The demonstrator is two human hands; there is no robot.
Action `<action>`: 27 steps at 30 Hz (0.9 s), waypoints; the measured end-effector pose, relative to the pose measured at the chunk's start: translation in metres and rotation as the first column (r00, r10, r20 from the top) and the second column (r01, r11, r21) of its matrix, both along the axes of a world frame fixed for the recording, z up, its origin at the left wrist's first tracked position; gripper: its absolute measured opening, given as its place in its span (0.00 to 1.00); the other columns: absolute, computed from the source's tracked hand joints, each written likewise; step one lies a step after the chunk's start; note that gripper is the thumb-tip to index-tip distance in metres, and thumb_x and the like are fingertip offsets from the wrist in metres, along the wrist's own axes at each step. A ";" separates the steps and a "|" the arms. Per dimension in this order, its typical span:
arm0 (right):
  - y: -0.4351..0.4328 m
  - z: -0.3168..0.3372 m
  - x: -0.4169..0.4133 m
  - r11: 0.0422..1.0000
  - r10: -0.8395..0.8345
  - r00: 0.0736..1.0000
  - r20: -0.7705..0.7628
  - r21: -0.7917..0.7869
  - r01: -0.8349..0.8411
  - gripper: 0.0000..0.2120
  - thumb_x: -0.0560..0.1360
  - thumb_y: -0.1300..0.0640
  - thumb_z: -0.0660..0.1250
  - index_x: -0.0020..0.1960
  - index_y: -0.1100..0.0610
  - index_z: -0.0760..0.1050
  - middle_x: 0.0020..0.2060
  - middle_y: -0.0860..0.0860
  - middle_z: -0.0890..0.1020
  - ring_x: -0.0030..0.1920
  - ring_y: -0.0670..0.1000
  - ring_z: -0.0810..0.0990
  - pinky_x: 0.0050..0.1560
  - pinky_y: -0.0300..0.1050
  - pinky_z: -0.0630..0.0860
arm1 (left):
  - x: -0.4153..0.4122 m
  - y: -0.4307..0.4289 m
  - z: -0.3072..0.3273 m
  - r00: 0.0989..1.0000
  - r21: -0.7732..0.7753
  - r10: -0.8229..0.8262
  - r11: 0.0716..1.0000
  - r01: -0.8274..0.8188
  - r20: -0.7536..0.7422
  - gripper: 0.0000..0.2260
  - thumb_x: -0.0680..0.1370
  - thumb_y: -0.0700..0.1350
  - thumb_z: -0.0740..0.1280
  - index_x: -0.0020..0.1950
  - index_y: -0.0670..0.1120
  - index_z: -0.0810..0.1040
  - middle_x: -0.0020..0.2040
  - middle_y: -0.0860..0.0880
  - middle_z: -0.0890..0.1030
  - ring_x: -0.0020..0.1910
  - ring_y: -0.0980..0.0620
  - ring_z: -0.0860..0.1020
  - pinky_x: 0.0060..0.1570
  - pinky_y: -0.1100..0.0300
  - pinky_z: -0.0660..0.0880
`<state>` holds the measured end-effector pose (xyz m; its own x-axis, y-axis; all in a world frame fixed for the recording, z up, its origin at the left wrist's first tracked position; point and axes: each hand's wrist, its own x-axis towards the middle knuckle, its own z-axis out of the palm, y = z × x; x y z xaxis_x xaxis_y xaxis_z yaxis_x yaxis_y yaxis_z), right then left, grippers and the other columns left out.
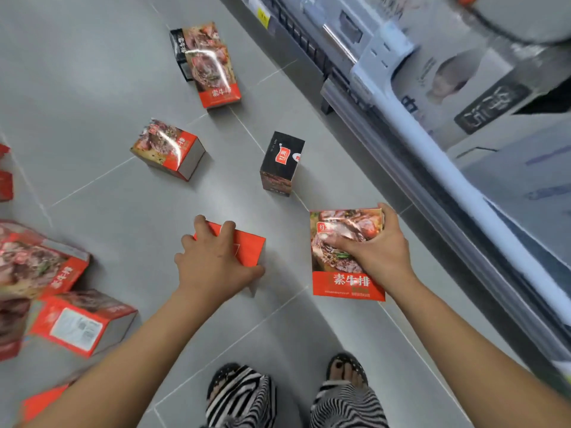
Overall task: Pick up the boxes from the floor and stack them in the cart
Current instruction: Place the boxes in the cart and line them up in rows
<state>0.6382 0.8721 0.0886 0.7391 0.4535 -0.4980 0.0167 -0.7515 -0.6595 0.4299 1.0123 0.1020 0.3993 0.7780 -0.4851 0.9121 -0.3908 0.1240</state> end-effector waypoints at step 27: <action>-0.304 0.532 -0.107 0.738 -0.674 0.708 0.209 0.205 0.643 0.60 0.46 0.32 0.78 0.73 0.44 0.59 0.61 0.46 0.78 0.60 0.48 0.77 0.63 0.52 0.75 | 0.086 -0.220 0.529 0.700 0.120 -0.685 0.727 0.677 0.200 0.38 0.62 0.65 0.72 0.66 0.51 0.67 0.67 0.41 0.63 0.58 0.35 0.69 0.54 0.45 0.70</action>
